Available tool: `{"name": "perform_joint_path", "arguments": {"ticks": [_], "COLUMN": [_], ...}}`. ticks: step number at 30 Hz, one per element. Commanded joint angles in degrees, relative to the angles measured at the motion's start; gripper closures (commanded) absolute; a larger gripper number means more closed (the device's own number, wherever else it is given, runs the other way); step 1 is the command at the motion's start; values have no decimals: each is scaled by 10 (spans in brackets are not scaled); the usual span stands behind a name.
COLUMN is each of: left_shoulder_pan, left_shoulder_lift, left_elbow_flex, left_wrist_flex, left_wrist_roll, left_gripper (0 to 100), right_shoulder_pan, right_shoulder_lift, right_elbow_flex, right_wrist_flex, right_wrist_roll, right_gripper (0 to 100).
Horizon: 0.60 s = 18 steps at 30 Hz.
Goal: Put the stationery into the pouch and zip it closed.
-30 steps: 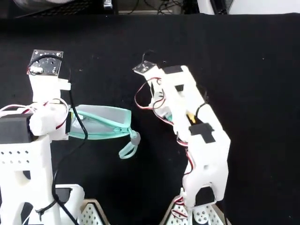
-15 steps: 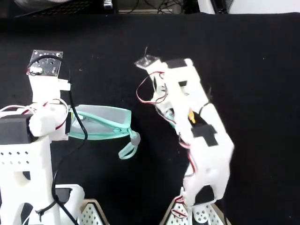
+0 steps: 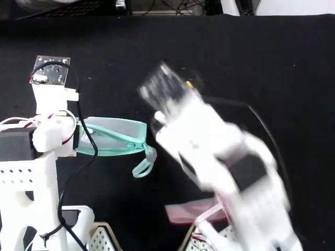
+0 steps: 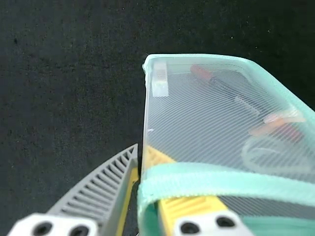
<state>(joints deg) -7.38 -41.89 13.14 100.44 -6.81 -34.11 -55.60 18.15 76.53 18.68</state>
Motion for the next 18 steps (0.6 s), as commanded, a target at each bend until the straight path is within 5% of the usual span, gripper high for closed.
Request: {"name": "perform_joint_path", "arguments": {"ticks": [1,12,18], "left_shoulder_pan": [9,8,7], "left_shoulder_lift": [-5,-5,-4], "left_elbow_flex": [-6,-6,-6], "left_wrist_flex": [3,3,3], "left_wrist_roll": [8,8,8], "left_gripper": [970,970,970], "right_shoulder_pan": [-80,-242,-251], "right_shoulder_lift": [-120,-154,-153], "right_elbow_flex": [15,205,332], "right_wrist_flex": [-69,-378,-515], "right_wrist_roll": [-39,-51,-50], "right_gripper": [986,986,986]}}
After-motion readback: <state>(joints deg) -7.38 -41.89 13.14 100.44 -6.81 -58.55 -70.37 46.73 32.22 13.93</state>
